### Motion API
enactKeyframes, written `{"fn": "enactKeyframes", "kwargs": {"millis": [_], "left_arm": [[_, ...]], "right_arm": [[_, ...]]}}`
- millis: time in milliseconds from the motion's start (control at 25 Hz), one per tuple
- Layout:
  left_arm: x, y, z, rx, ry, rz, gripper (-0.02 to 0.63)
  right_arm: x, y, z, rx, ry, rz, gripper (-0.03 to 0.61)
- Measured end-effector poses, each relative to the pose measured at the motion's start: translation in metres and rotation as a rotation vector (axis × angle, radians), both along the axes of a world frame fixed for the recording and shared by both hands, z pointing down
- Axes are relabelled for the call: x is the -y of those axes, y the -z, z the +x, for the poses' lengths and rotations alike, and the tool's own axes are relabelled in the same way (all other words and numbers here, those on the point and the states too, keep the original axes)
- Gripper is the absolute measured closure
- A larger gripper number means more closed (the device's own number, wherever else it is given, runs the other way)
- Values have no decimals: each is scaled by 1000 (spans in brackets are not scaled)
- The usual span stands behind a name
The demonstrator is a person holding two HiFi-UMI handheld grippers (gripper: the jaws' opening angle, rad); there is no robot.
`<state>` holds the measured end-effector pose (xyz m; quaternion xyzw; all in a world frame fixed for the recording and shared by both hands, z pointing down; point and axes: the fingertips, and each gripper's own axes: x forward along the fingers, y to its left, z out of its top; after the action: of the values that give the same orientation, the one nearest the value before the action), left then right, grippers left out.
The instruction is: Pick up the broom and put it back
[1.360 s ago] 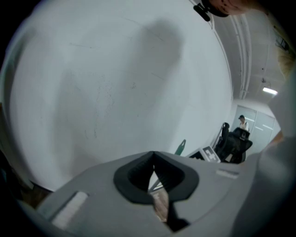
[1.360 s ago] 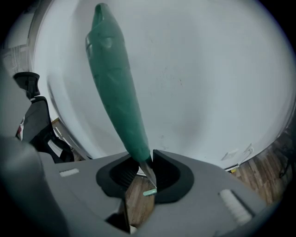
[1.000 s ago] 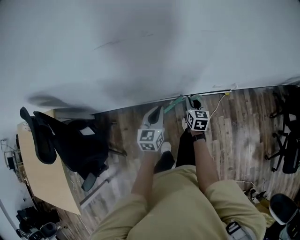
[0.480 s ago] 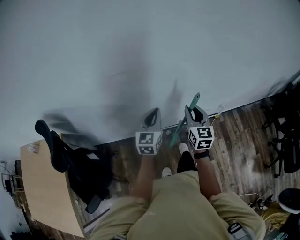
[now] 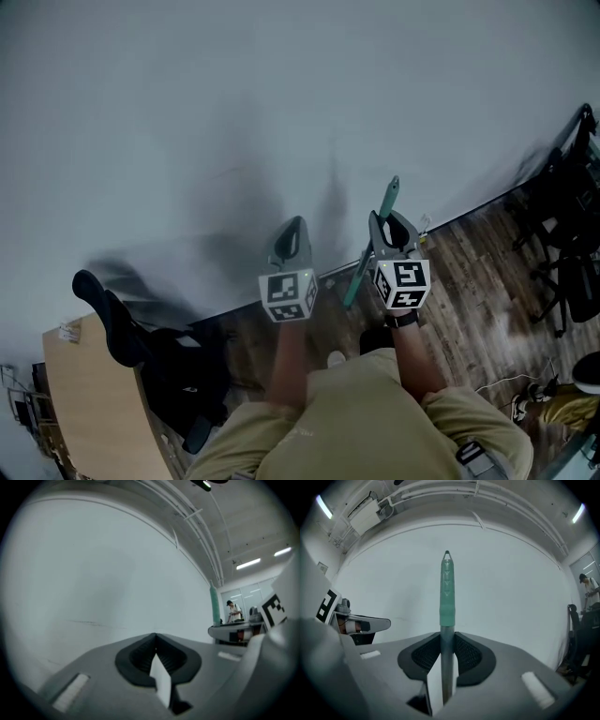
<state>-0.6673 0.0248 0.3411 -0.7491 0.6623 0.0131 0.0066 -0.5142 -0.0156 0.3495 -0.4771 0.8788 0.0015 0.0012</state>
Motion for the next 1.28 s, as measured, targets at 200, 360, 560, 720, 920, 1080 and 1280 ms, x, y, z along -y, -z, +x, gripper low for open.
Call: {"fn": "enactKeyframes", "kwargs": {"millis": [200,360,560,720,920,1080,1280], "left_arm": [[14,3,34,-45,-77,-36,611],[31,12,83,-39,-159,-33,611],[51,12,171,-44,-297,-47,611],[70,10,261,-58,-399,-77,611],[76,24,386,-47,-541,-58,611],[75,31,483,-33,-652,-61,611],[43,42,601,4,-747,13,611]], "right_arm": [[-1,10,34,36,-14,-9,488],[4,20,71,69,-51,-12,488],[0,29,132,76,-115,-9,488],[1,35,208,77,-190,-7,488],[-5,48,323,72,-314,6,488],[-22,60,415,84,-417,42,486],[-69,65,525,99,-583,75,486]]}}
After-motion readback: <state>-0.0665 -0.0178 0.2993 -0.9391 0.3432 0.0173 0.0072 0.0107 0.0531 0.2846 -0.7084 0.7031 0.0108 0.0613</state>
